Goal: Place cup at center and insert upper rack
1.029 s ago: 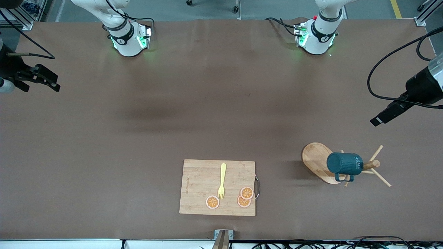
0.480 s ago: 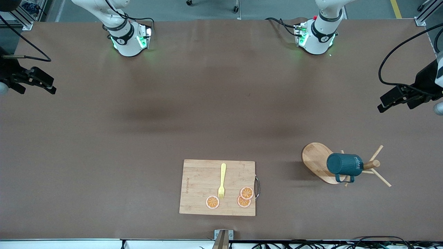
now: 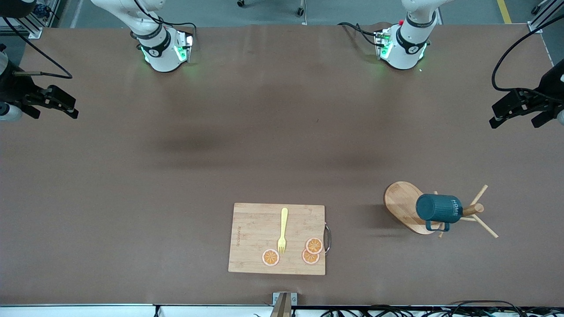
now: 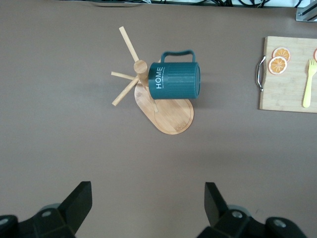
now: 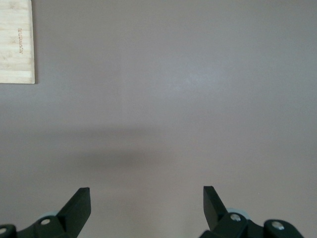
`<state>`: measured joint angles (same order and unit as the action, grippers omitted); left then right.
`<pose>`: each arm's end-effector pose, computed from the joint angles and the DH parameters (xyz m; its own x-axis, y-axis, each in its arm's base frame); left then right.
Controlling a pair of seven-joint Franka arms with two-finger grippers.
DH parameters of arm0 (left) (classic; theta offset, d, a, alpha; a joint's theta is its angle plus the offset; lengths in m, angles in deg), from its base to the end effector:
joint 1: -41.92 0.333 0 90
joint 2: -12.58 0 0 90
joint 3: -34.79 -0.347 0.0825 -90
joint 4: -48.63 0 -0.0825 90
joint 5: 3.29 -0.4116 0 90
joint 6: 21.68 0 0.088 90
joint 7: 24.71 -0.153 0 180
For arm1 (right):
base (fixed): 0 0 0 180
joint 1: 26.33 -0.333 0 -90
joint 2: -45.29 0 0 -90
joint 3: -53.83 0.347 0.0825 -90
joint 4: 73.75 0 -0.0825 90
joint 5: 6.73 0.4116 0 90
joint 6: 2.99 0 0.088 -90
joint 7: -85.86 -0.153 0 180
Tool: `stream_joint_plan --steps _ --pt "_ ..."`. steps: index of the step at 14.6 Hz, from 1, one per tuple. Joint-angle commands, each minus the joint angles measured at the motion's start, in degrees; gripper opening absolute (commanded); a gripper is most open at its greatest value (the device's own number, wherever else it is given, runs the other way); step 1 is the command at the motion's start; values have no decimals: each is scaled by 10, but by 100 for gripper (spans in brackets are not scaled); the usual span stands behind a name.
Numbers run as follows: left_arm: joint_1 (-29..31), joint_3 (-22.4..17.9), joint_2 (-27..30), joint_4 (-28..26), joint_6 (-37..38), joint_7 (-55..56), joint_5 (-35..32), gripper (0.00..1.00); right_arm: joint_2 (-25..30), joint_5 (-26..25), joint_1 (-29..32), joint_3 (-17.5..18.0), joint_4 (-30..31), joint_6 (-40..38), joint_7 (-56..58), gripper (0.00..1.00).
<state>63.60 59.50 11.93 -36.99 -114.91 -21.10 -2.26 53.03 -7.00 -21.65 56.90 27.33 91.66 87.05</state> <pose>0.5965 -0.0327 0.6476 0.9926 0.0121 0.1205 0.0085 -0.9995 0.0303 0.5421 -0.0143 0.5953 0.9997 -0.0073 0.0224 -0.0075 -0.9999 0.0124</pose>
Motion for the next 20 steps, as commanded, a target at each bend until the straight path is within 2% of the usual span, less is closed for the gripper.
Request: stream_joint_plan --steps 1,4,6,7,12,20 --pt "-41 -38 14 -9 6 -13 -1 100 35 -4 5 4 35 7 5 100" --pt "-148 -138 13 -8 6 -13 -1 100 24 -3 5 2 -5 4 3 100" --pt "-225 -213 13 -9 6 -12 -1 100 23 -3 2 4 -8 1 2 100" --pt "-243 -232 13 -8 6 -12 0 100 22 -3 4 4 -8 -3 2 100" --pt "-234 -224 13 -7 5 -12 0 100 23 -4 7 3 -10 -29 1 100" --pt "-218 -212 14 -5 1 -11 12 100 12 -11 8 1 -12 11 0 100"
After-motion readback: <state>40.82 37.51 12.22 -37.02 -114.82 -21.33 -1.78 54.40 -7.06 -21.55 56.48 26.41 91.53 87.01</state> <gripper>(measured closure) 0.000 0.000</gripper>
